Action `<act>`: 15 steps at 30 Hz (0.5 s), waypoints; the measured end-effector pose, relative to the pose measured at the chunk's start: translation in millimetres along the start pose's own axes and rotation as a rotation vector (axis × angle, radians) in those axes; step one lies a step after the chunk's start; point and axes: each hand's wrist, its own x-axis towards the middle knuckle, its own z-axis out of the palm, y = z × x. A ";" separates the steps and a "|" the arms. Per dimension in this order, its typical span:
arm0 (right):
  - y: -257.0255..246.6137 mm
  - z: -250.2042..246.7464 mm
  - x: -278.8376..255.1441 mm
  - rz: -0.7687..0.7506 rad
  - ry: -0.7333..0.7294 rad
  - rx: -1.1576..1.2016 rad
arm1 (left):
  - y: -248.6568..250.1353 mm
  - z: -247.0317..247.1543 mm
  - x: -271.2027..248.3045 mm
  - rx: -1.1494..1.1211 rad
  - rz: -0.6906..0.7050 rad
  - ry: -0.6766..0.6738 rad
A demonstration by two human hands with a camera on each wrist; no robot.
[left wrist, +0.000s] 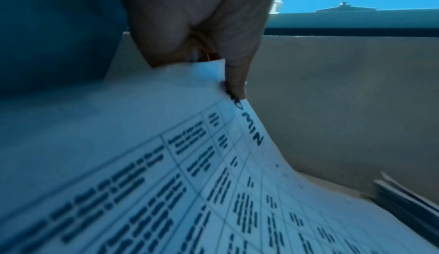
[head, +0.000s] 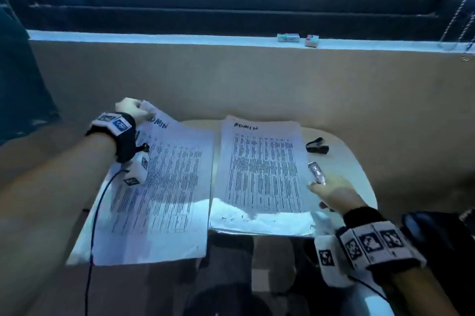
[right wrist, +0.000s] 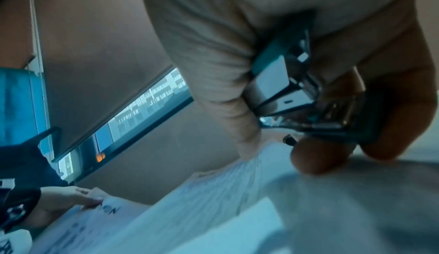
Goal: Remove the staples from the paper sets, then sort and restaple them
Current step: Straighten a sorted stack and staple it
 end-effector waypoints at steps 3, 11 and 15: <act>5.3 15.0 7.5 0.016 -0.003 -0.230 | -7.2 17.9 3.0 -0.070 -0.085 0.074; 14.6 18.7 17.7 0.100 0.018 -0.162 | 0.4 36.5 21.1 -0.090 -0.119 0.125; 23.9 16.3 22.5 0.075 0.013 -0.117 | 32.9 61.3 -1.1 0.087 0.116 0.076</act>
